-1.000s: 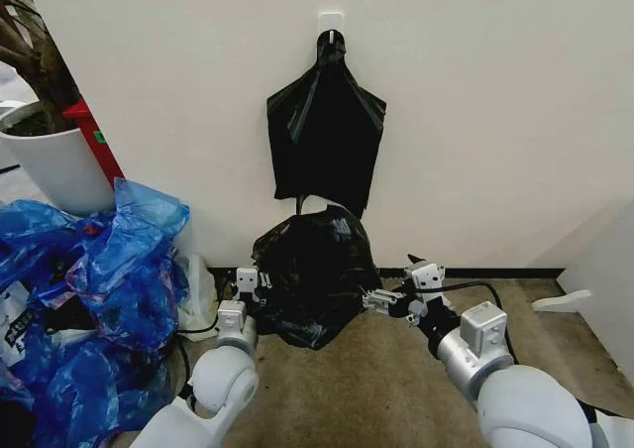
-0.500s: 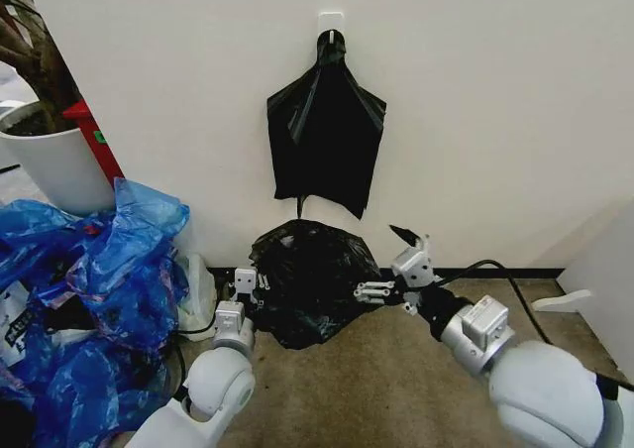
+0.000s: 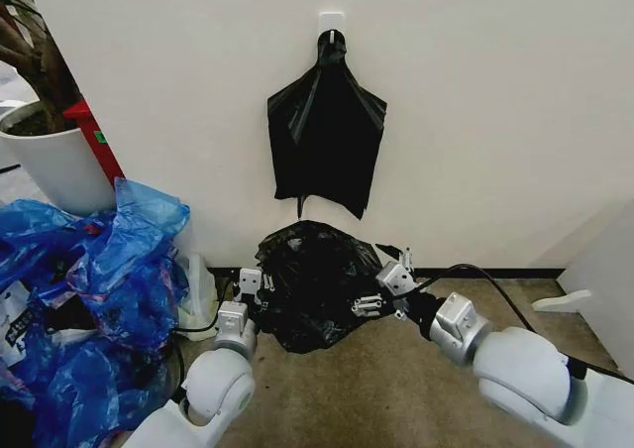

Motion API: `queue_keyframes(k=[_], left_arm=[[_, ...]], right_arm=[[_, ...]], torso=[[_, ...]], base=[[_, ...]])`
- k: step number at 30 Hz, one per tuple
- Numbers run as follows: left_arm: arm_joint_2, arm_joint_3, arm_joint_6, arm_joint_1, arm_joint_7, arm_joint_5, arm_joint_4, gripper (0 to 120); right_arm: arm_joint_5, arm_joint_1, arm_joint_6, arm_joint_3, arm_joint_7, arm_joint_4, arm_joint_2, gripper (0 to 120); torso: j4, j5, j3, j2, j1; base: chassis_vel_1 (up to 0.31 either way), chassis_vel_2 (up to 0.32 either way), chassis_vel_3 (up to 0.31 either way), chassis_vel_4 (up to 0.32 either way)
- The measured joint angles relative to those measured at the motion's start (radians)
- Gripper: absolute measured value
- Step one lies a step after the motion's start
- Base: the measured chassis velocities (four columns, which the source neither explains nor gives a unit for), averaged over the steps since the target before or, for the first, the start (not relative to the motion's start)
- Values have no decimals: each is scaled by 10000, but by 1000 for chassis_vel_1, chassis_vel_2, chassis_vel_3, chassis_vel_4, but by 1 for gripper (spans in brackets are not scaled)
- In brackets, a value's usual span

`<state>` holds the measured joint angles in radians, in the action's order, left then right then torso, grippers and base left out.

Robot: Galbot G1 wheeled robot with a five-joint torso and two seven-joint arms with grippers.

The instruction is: Place the garbage bag over the trash bin.

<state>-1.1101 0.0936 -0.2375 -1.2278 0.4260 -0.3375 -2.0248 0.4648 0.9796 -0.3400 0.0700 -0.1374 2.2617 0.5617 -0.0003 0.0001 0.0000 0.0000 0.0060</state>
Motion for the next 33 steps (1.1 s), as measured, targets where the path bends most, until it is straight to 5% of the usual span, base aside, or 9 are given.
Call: queue_keyframes(k=[27,33], left_arm=[[262,64,657,-201,-1364,1421,212,2],[369,340,1299,-426,-2459,1773,256,2]], right_arm=[[443,-52,415,-264,-371,-453,-195,2],[732,-46,527,-452,-417,-599,-411,0]], torso=[[0,-1,0,0,0],[0,-1,0,0,0]], base=[[0,0,0,0],[0,0,0,0]])
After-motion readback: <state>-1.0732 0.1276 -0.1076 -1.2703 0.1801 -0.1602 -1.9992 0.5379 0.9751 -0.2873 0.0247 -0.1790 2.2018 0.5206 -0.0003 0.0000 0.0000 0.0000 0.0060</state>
